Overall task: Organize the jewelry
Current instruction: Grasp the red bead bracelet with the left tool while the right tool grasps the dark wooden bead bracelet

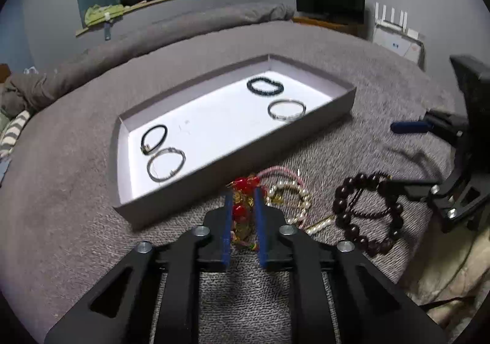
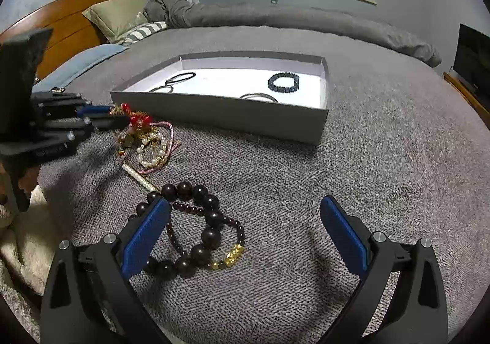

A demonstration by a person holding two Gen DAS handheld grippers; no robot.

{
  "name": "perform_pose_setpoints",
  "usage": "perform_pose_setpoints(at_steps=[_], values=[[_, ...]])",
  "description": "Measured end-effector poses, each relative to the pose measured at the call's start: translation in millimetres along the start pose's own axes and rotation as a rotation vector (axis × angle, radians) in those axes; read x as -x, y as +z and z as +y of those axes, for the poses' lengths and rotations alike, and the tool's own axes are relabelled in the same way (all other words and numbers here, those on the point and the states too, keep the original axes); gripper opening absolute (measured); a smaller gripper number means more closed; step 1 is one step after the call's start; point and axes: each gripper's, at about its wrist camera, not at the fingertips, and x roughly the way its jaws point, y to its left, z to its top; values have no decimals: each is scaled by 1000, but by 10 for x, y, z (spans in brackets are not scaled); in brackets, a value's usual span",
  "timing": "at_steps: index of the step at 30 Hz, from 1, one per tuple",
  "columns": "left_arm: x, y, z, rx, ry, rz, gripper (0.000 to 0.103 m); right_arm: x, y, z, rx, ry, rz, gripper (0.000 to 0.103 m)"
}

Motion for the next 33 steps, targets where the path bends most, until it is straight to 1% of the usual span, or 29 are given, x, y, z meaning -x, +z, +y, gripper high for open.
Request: perform_pose_setpoints(at_steps=[2,4,5,6,7,8,9,11,12,13,16,23,24,25,26,29,33], values=[[63,37,34,13,-13,-18,11,-25,-13,-5,-4,7,27,88],[128,70,73,23,-9,-35,10,-47,-27,9,4,11,51,77],[169,85,95,30,-11,-45,10,-52,-36,16,7,13,59,75],[195,95,106,33,-13,-50,10,-56,-42,21,9,16,66,69],[223,103,119,35,-14,-55,10,-59,-47,28,8,21,74,66],[248,111,131,36,-8,-59,10,-56,-49,30,6,26,78,59],[267,119,142,37,-5,-63,10,-55,-45,34,0,38,86,54],[310,124,176,46,2,-68,10,-52,-30,62,7,56,94,41],[331,130,201,53,3,-68,10,-52,-21,90,20,58,99,29],[352,132,226,60,6,-70,10,-54,-15,118,33,57,102,27],[397,122,278,69,13,-78,10,-79,-7,195,64,50,118,25],[472,88,382,89,16,-90,10,-219,-6,269,90,19,174,25],[486,85,394,91,17,-94,10,-225,0,276,93,17,175,25],[497,82,406,94,18,-96,10,-228,8,274,93,12,176,17],[507,81,418,97,18,-99,10,-231,18,262,87,13,177,15],[557,80,428,98,17,-110,10,-219,53,246,66,18,168,15],[621,90,423,93,18,-124,10,-100,127,303,85,25,123,14]])
